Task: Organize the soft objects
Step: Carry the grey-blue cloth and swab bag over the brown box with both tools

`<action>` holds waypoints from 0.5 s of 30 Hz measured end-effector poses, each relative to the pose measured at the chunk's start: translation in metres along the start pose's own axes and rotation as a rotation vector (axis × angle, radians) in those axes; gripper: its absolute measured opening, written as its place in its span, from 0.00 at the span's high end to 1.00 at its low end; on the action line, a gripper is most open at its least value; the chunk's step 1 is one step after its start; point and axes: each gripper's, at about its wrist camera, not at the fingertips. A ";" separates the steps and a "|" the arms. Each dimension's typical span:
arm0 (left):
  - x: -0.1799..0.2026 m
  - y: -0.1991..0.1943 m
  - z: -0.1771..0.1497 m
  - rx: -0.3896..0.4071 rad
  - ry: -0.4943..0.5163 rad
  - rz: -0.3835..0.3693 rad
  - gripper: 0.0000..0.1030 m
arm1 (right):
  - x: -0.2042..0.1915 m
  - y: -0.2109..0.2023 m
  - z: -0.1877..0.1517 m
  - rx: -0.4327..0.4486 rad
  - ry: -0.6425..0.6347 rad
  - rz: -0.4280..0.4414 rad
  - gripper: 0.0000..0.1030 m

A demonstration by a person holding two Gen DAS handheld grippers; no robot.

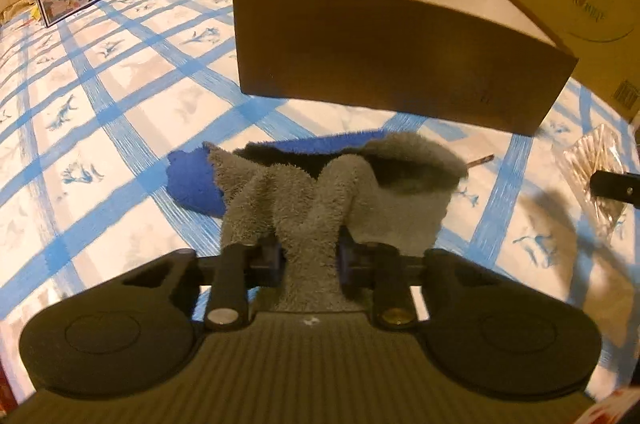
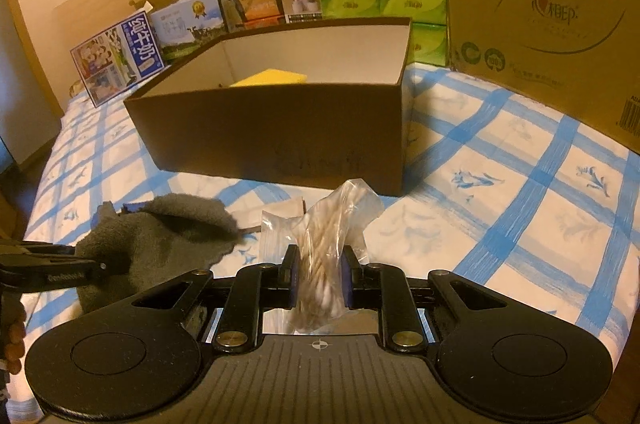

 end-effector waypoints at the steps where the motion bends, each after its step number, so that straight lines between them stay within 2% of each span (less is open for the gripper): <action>1: -0.001 -0.006 0.001 0.005 0.002 0.001 0.82 | 0.000 -0.002 0.000 0.005 -0.001 0.000 0.80; 3: -0.004 -0.018 0.004 0.020 0.003 0.002 0.85 | 0.000 -0.008 0.002 0.015 -0.002 0.002 0.80; 15: -0.033 -0.119 0.036 0.174 0.001 0.014 0.86 | 0.009 -0.053 0.011 0.102 0.002 -0.004 0.80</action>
Point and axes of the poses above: each gripper's, at about its wrist camera, not at the fingertips, and y roughly the way its jaws point, x to its right, z to its top, and after that the axes turned 10 degrees about -x, right-handed
